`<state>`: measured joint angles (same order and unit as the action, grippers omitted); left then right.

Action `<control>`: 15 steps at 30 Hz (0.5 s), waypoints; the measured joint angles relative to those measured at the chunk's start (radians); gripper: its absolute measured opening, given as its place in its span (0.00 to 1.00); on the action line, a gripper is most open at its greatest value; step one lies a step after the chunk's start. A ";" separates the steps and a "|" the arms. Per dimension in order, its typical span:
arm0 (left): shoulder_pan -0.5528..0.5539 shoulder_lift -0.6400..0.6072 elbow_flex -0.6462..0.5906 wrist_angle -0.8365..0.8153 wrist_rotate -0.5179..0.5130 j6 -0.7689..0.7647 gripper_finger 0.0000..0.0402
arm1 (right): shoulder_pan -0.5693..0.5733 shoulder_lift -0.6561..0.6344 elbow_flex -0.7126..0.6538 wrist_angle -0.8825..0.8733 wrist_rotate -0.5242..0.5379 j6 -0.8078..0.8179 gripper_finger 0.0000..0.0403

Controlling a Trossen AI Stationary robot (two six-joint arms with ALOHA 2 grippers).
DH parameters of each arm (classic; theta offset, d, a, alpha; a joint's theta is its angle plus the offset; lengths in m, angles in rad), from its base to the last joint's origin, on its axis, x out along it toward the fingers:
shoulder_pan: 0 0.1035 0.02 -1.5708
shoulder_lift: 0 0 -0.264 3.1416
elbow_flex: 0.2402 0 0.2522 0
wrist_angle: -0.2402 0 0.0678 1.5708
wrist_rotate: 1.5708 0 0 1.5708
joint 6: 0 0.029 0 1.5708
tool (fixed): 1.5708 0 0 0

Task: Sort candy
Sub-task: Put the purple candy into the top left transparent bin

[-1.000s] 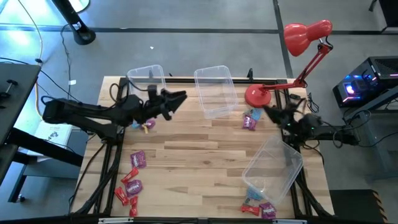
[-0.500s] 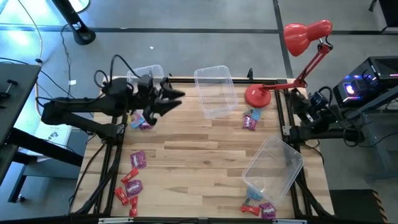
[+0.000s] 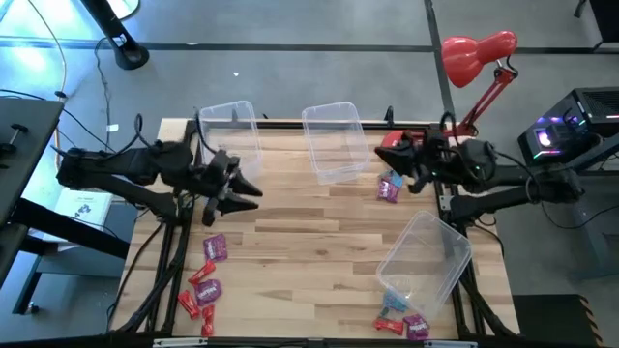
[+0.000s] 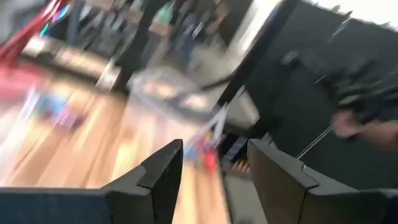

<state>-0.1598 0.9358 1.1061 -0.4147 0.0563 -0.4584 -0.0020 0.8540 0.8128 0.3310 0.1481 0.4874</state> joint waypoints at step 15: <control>-0.232 0.247 -0.005 -0.761 -0.300 -0.441 0.43 | -0.010 0.080 0.156 -0.386 0.024 0.093 0.00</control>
<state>-0.3913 1.1833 1.1006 -1.1760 -0.2441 -0.8994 -0.0116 0.9341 0.9691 -0.0553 0.1717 0.5800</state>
